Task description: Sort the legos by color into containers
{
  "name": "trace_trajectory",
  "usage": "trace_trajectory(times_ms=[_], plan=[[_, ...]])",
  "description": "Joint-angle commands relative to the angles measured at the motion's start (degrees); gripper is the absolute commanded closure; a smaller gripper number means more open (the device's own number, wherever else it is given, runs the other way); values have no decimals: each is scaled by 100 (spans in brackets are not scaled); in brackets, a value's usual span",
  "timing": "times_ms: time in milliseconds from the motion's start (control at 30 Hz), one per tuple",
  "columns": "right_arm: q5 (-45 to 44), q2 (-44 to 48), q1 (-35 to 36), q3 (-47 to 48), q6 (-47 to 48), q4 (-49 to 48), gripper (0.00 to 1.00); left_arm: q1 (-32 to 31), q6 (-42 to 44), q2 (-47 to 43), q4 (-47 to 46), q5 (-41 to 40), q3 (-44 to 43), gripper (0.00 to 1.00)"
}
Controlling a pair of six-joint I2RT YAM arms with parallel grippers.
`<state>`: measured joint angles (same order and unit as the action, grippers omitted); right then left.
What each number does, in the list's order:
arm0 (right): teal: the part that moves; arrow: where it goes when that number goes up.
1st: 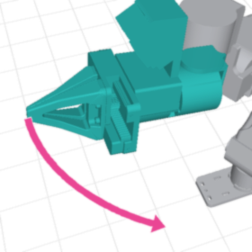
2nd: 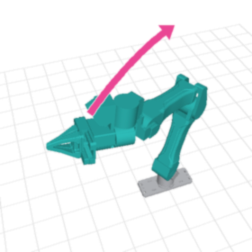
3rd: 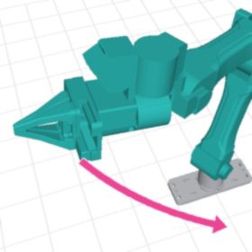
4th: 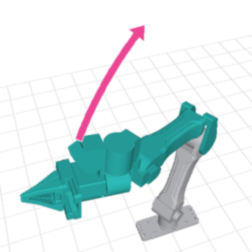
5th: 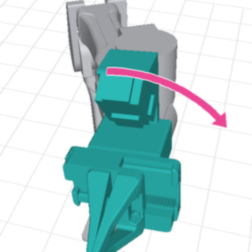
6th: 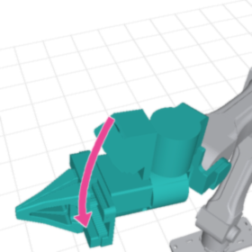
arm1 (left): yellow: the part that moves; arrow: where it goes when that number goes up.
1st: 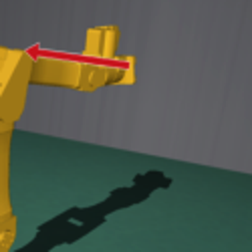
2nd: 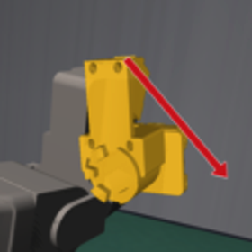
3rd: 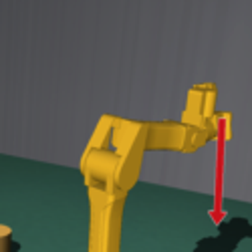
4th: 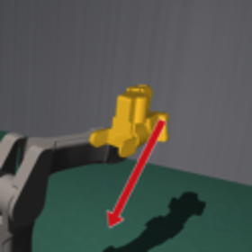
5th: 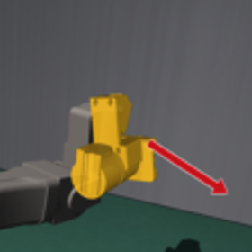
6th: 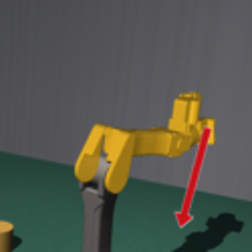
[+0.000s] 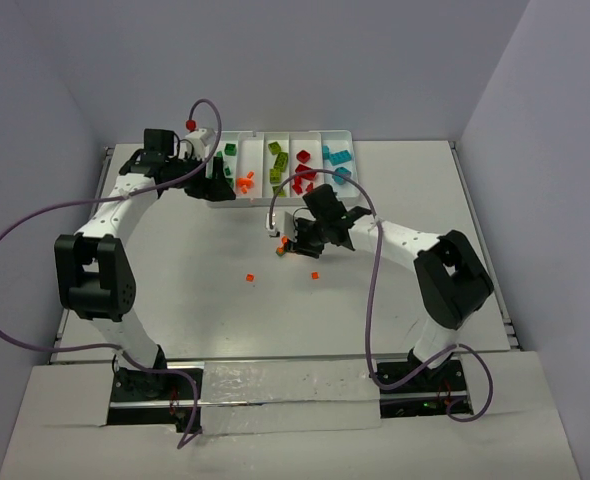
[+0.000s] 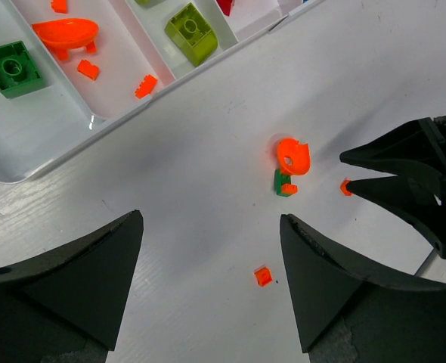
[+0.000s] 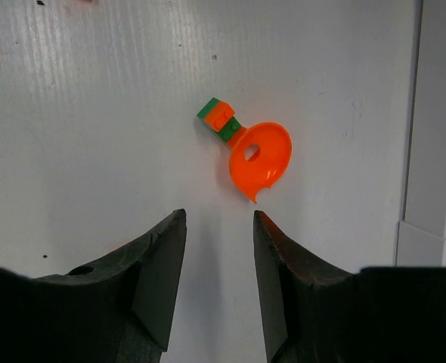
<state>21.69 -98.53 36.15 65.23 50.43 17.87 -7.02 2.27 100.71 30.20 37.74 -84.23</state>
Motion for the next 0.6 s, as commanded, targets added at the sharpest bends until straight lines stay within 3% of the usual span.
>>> trace_trajectory(times_ms=[0, 200, 567], plan=[[49, -261, 136, 40, 317, -266, 52, 103, -68, -262, -145, 312, -69, 17], [-328, -756, 283, 616, 331, 169, 52, 171, -104, -302, -195, 339, -14, 17], [-894, -1255, 417, 987, 289, 36, 52, 294, -17, -315, -249, 408, 151, 17]])
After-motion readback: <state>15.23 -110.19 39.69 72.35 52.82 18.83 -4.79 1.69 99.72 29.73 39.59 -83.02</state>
